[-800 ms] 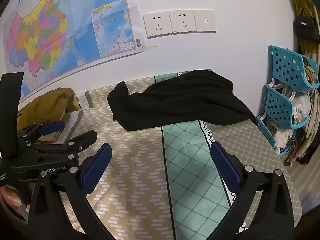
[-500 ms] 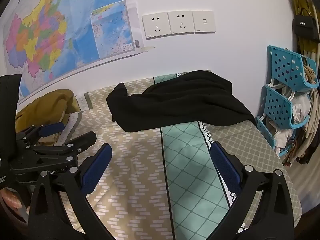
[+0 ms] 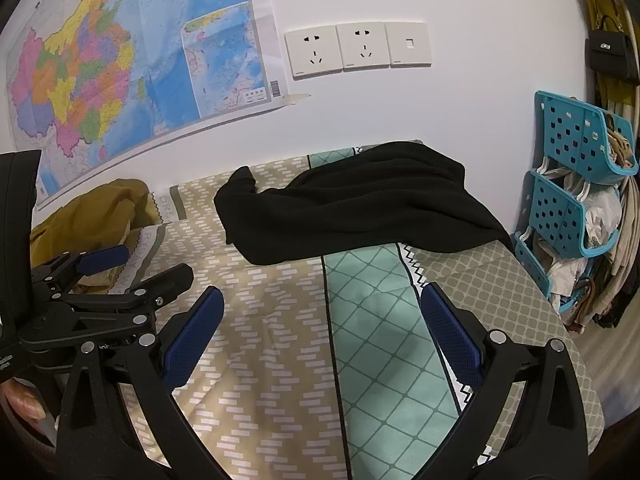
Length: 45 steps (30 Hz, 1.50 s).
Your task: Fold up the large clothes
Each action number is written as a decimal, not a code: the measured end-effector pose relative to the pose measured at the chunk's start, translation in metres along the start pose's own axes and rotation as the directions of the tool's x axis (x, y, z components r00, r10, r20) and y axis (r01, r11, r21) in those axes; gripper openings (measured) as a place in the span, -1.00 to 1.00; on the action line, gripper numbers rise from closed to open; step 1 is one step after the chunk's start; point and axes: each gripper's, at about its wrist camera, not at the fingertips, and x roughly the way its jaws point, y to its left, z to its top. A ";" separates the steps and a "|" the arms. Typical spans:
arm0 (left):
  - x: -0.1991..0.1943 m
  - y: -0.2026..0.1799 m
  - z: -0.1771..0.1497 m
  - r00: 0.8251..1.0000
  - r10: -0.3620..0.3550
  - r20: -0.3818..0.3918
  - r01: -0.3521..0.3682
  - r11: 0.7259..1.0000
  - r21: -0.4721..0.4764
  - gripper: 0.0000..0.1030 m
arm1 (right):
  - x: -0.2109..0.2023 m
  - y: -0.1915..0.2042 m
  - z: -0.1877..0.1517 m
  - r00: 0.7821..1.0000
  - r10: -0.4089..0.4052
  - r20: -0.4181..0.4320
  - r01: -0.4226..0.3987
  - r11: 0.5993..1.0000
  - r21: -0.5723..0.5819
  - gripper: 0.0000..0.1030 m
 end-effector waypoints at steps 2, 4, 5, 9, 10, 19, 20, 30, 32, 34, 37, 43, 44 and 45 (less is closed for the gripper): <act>-0.001 -0.001 0.000 1.000 0.003 0.000 -0.003 1.000 0.000 0.86 | 0.000 0.002 0.001 1.000 0.000 0.000 0.000 1.000 -0.003 0.89; -0.001 0.000 0.000 1.000 0.002 0.004 -0.002 1.000 -0.002 0.86 | 0.000 0.002 0.000 1.000 0.000 0.000 0.000 1.000 -0.001 0.89; -0.001 0.000 0.000 1.000 0.002 0.004 -0.002 1.000 -0.001 0.86 | 0.000 0.002 0.000 1.000 0.001 -0.001 -0.001 1.000 -0.001 0.89; -0.002 -0.001 0.001 1.000 0.001 0.002 -0.001 1.000 -0.003 0.86 | 0.000 0.002 0.001 1.000 0.000 0.001 0.000 1.000 -0.003 0.89; -0.001 0.000 0.000 1.000 -0.001 0.002 0.001 1.000 -0.006 0.86 | 0.000 0.002 0.001 1.000 0.000 0.000 0.000 1.000 -0.003 0.89; 0.001 0.003 -0.003 1.000 -0.005 0.001 0.005 1.000 -0.017 0.86 | 0.001 0.004 0.002 1.000 0.006 0.000 -0.006 1.000 -0.007 0.89; 0.001 0.003 -0.003 1.000 -0.005 0.000 0.005 1.000 -0.015 0.86 | 0.001 0.004 0.003 1.000 0.005 0.001 -0.005 1.000 -0.007 0.89; 0.001 0.004 -0.005 1.000 -0.009 -0.001 0.009 1.000 -0.019 0.86 | 0.003 0.007 0.004 1.000 0.007 -0.004 -0.007 1.000 -0.010 0.89; 0.001 0.004 -0.005 1.000 -0.006 0.000 0.006 1.000 -0.019 0.86 | 0.002 0.007 0.004 1.000 0.011 -0.001 -0.011 1.000 -0.009 0.89; 0.001 0.004 -0.005 1.000 -0.009 -0.002 0.009 1.000 -0.019 0.86 | 0.002 0.008 0.003 1.000 0.007 0.000 -0.007 1.000 -0.010 0.89; 0.002 0.005 -0.007 1.000 -0.010 -0.001 0.010 1.000 -0.019 0.86 | 0.002 0.007 0.004 1.000 0.008 -0.001 -0.008 1.000 -0.008 0.89; 0.002 0.004 -0.007 1.000 -0.012 -0.002 0.012 1.000 -0.021 0.86 | 0.002 0.007 0.004 1.000 0.006 -0.002 -0.006 1.000 -0.007 0.89; 0.002 0.004 -0.007 1.000 -0.010 -0.002 0.010 1.000 -0.020 0.86 | 0.002 0.007 0.003 1.000 0.007 -0.001 -0.007 1.000 -0.006 0.89; 0.002 0.004 -0.007 1.000 -0.010 -0.003 0.010 1.000 -0.021 0.86 | 0.002 0.007 0.003 1.000 0.008 -0.001 -0.008 1.000 -0.007 0.89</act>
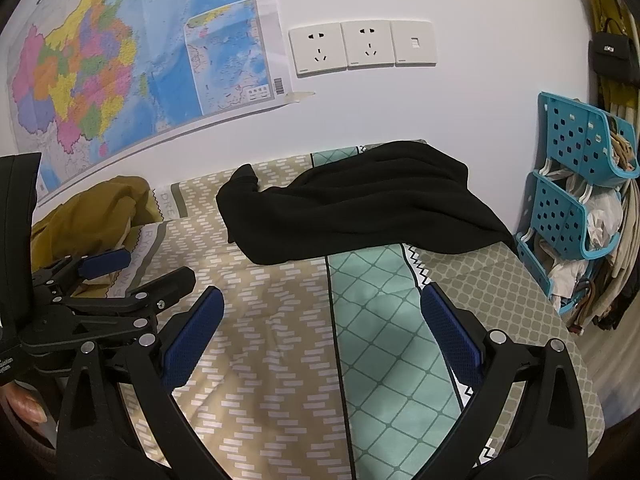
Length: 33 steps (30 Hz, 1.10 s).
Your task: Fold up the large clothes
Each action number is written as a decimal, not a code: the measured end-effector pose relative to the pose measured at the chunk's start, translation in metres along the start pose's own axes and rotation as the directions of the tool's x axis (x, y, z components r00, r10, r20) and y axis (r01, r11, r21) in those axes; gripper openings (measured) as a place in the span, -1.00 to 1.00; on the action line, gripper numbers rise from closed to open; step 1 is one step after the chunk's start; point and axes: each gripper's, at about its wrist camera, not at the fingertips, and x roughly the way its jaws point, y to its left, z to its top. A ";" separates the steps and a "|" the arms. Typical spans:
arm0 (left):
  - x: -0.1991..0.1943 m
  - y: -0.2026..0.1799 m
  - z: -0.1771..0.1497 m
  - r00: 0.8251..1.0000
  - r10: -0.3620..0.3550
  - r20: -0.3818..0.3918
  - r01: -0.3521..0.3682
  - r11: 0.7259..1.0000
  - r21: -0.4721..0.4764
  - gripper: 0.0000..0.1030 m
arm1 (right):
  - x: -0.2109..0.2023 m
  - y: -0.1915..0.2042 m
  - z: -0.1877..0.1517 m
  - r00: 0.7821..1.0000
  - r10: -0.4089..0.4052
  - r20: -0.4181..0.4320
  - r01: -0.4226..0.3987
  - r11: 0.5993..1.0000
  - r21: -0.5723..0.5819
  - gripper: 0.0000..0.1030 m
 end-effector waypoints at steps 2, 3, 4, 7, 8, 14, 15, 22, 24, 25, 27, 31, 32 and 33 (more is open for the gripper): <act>0.000 0.000 -0.001 1.000 -0.002 0.000 0.002 1.000 -0.001 0.86 | 0.000 0.000 0.000 1.000 -0.005 0.000 0.005 1.000 -0.002 0.89; 0.000 -0.001 -0.001 1.000 -0.001 0.000 0.001 1.000 -0.002 0.86 | 0.000 0.000 0.000 1.000 0.000 0.001 0.000 1.000 0.000 0.89; 0.000 -0.001 -0.001 1.000 -0.003 -0.001 0.003 1.000 -0.003 0.86 | 0.000 0.000 0.000 1.000 0.002 0.000 -0.002 1.000 0.001 0.89; 0.000 -0.001 -0.001 1.000 -0.001 -0.001 0.001 1.000 -0.003 0.86 | 0.001 0.000 -0.001 1.000 0.002 -0.001 -0.002 1.000 0.002 0.89; 0.000 -0.001 -0.002 1.000 -0.001 0.000 0.001 1.000 -0.002 0.86 | 0.001 0.000 -0.001 1.000 -0.002 0.001 0.002 1.000 0.001 0.89; 0.001 -0.001 -0.002 1.000 -0.002 -0.004 0.002 1.000 -0.004 0.86 | 0.001 0.000 -0.001 1.000 0.000 -0.001 0.000 1.000 -0.003 0.89; 0.001 -0.001 -0.002 1.000 -0.002 -0.006 0.002 1.000 -0.005 0.86 | 0.002 0.000 -0.001 1.000 -0.001 -0.002 0.001 1.000 -0.005 0.89; 0.009 0.005 0.002 1.000 -0.002 -0.027 0.001 1.000 -0.024 0.86 | 0.009 0.003 0.005 1.000 0.008 -0.008 -0.008 0.999 -0.031 0.89; 0.011 0.007 0.003 1.000 -0.001 -0.028 0.000 1.000 -0.026 0.86 | 0.010 0.004 0.006 1.000 0.009 -0.006 -0.009 0.999 -0.037 0.89; 0.011 0.007 0.004 1.000 -0.002 -0.028 0.001 1.000 -0.025 0.86 | 0.011 0.004 0.006 1.000 0.011 -0.009 -0.011 0.999 -0.040 0.89; 0.014 0.009 0.005 0.999 0.001 -0.035 -0.002 1.000 -0.024 0.86 | 0.014 0.005 0.007 1.000 0.020 -0.015 -0.021 0.999 -0.045 0.89; 0.021 0.019 0.009 0.999 0.019 -0.046 -0.020 0.999 -0.031 0.86 | 0.027 0.007 0.017 0.999 0.020 -0.042 -0.024 0.995 -0.101 0.89; 0.024 0.024 0.010 0.998 0.028 -0.052 -0.030 0.999 -0.035 0.86 | 0.033 0.009 0.021 0.999 0.010 -0.050 -0.016 0.991 -0.134 0.89; 0.027 0.029 0.011 0.998 0.039 -0.057 -0.042 0.998 -0.039 0.86 | 0.039 0.011 0.023 0.998 0.007 -0.058 -0.016 0.987 -0.159 0.89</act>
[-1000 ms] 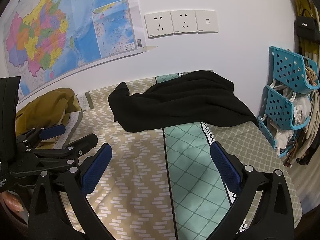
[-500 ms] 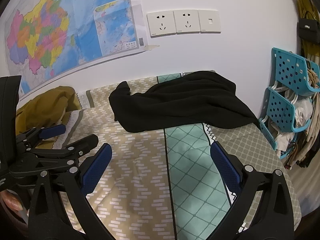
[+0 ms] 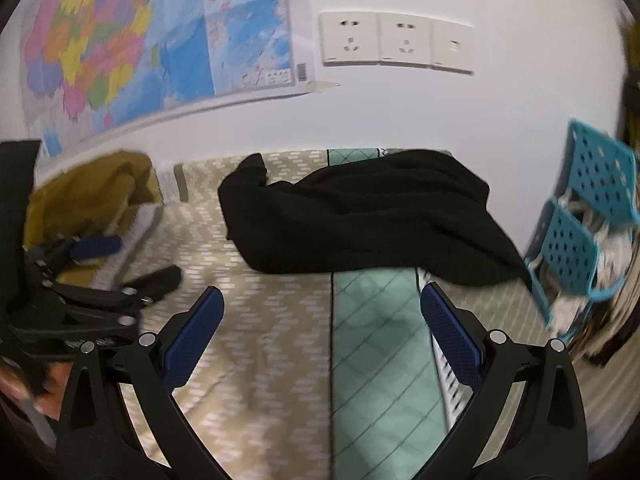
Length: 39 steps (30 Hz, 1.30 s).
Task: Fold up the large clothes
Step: 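Grasp the black jacket with the right tool while the left tool grasps it too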
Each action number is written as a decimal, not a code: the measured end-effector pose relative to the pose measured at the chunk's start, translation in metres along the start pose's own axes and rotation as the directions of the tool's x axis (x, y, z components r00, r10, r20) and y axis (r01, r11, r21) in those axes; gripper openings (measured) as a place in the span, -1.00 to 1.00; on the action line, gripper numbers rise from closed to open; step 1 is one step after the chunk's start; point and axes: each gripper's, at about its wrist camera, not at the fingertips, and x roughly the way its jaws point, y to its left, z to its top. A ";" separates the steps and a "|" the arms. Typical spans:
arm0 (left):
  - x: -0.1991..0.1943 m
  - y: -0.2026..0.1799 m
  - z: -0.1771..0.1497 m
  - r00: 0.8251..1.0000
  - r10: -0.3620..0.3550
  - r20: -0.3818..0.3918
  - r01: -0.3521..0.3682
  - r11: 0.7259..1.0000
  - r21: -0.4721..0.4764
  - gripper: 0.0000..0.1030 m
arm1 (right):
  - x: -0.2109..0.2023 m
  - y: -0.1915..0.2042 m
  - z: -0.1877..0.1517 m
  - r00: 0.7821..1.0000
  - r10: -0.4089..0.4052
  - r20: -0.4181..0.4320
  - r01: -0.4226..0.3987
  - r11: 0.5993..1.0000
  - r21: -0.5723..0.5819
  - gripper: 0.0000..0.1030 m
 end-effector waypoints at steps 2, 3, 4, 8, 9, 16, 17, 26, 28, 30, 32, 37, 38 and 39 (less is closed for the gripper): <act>0.007 0.012 0.003 1.000 0.028 -0.012 -0.029 0.999 -0.013 0.86 | 0.021 0.003 0.011 0.999 0.013 -0.047 -0.016 0.998 -0.068 0.89; 0.011 0.018 0.006 0.999 0.039 -0.017 -0.039 0.999 -0.024 0.86 | 0.029 0.004 0.015 0.997 0.022 -0.068 -0.028 0.996 -0.089 0.89; 0.014 0.024 0.008 0.999 0.052 -0.018 -0.052 0.998 -0.032 0.86 | 0.043 0.007 0.019 0.995 0.024 -0.095 -0.036 0.991 -0.126 0.89; 0.024 0.045 0.013 0.995 0.098 -0.029 -0.099 0.993 -0.057 0.87 | 0.093 0.021 0.029 0.982 0.021 -0.190 -0.070 0.965 -0.253 0.89; 0.026 0.048 0.014 0.994 0.106 -0.033 -0.108 0.992 -0.061 0.87 | 0.105 0.027 0.030 0.978 0.006 -0.207 -0.065 0.957 -0.282 0.89; 0.043 0.072 0.018 0.986 0.146 -0.079 -0.153 0.983 -0.098 0.87 | 0.154 0.060 0.033 0.975 -0.016 -0.221 -0.079 0.906 -0.415 0.91; 0.045 0.075 0.018 0.985 0.151 -0.082 -0.159 0.982 -0.098 0.87 | 0.157 0.059 0.036 0.976 -0.004 -0.216 -0.085 0.912 -0.401 0.87; 0.058 0.086 0.023 0.979 0.177 -0.101 -0.186 0.979 -0.089 0.87 | 0.127 0.020 0.090 0.984 0.101 -0.147 -0.138 0.951 -0.275 -0.01; 0.063 0.087 0.024 0.978 0.177 -0.106 -0.187 0.979 -0.086 0.87 | 0.131 0.026 0.097 0.988 0.079 -0.136 -0.117 0.946 -0.302 0.43; 0.066 0.086 0.026 0.977 0.184 -0.103 -0.193 0.978 -0.078 0.87 | 0.150 0.038 0.100 0.980 0.064 -0.187 -0.126 0.931 -0.344 0.48; 0.068 0.087 0.028 0.977 0.188 -0.101 -0.196 0.978 -0.070 0.87 | 0.168 0.044 0.101 0.966 0.090 -0.242 -0.174 0.918 -0.356 0.25; 0.077 0.090 0.031 0.980 0.171 -0.102 -0.176 0.983 -0.050 0.87 | 0.156 0.035 0.115 0.954 0.175 -0.242 -0.249 0.914 -0.320 -0.73; 0.080 0.090 0.033 0.984 0.150 -0.100 -0.154 0.987 -0.040 0.87 | 0.143 0.025 0.124 0.959 0.191 -0.209 -0.249 0.921 -0.299 -0.76; 0.082 0.089 0.035 0.987 0.129 -0.096 -0.132 0.991 -0.027 0.87 | 0.128 0.015 0.135 0.968 0.185 -0.168 -0.228 0.931 -0.286 -0.77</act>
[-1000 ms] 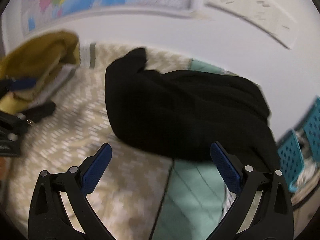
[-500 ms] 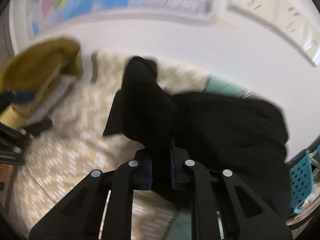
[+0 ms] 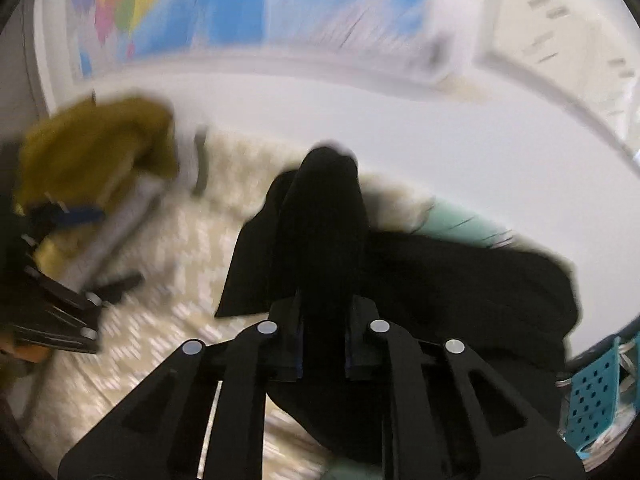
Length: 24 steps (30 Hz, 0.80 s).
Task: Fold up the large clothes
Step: 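Grasp the black jacket with the right tool while the left tool grasps it too, then lift the black jacket high with both tools to shake it out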
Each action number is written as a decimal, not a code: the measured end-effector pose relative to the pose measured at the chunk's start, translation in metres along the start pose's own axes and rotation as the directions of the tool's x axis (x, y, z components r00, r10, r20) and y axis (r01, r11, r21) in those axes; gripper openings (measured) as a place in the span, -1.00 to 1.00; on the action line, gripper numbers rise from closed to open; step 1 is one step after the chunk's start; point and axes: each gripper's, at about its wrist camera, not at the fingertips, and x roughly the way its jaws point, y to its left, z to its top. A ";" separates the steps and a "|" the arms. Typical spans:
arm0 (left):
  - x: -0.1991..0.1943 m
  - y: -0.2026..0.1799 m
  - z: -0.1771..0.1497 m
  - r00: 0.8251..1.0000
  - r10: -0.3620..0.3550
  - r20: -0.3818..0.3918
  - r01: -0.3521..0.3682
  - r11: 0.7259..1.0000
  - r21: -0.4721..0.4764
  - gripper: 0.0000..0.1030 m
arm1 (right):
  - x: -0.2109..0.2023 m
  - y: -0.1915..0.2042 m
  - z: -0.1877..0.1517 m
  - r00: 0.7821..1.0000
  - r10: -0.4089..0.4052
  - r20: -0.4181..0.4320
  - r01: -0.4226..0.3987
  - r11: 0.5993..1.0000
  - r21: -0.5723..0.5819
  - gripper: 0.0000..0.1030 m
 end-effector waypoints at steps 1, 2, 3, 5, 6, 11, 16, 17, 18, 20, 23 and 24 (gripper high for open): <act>0.002 -0.003 0.004 0.999 -0.035 0.011 0.035 0.999 0.024 0.87 | -0.015 -0.008 0.004 0.999 -0.011 0.033 0.011 1.000 0.014 -0.78; 0.002 -0.006 0.007 0.998 -0.065 0.028 0.064 0.997 0.046 0.87 | -0.038 -0.020 0.009 0.996 -0.034 0.085 0.031 0.999 0.041 -0.78; 0.002 -0.010 0.010 0.996 -0.082 0.042 0.079 0.995 0.065 0.87 | -0.061 -0.032 0.015 0.990 -0.057 0.132 0.049 0.997 0.067 -0.78; 0.002 -0.021 0.019 0.989 -0.126 0.077 0.116 0.986 0.117 0.87 | -0.101 -0.052 0.025 0.971 -0.107 0.214 0.086 0.991 0.103 -0.78; 0.002 -0.028 0.024 0.982 -0.163 0.095 0.149 0.979 0.141 0.87 | -0.119 -0.061 0.030 0.960 -0.130 0.247 0.105 0.988 0.111 -0.78; 0.002 -0.070 0.053 0.921 -0.355 0.160 0.312 0.919 0.243 0.87 | -0.164 -0.099 0.035 0.941 -0.185 0.284 0.141 0.975 0.170 -0.79; 0.011 -0.106 0.071 0.846 -0.505 0.170 0.433 0.838 0.332 0.87 | -0.173 -0.106 0.021 0.942 -0.170 0.291 0.118 0.975 0.187 -0.79; 0.020 -0.113 0.077 0.856 -0.484 0.179 0.410 0.848 0.335 0.86 | -0.173 -0.107 0.019 0.940 -0.172 0.293 0.121 0.976 0.183 -0.79; 0.030 -0.117 0.082 0.860 -0.483 0.165 0.415 0.849 0.326 0.85 | -0.174 -0.110 0.017 0.941 -0.168 0.295 0.114 0.975 0.190 -0.79; 0.049 -0.123 0.091 0.855 -0.504 0.125 0.452 0.841 0.298 -0.48 | -0.175 -0.114 0.015 0.939 -0.172 0.297 0.112 0.972 0.207 -0.79; 0.055 -0.137 0.107 0.853 -0.514 0.091 0.471 0.832 0.292 -0.86 | -0.186 -0.134 0.010 0.930 -0.205 0.305 0.130 0.960 0.247 -0.80; 0.043 -0.143 0.114 0.854 -0.499 0.148 0.436 0.842 0.318 -0.86 | -0.194 -0.143 0.010 0.918 -0.242 0.315 0.160 0.951 0.266 -0.81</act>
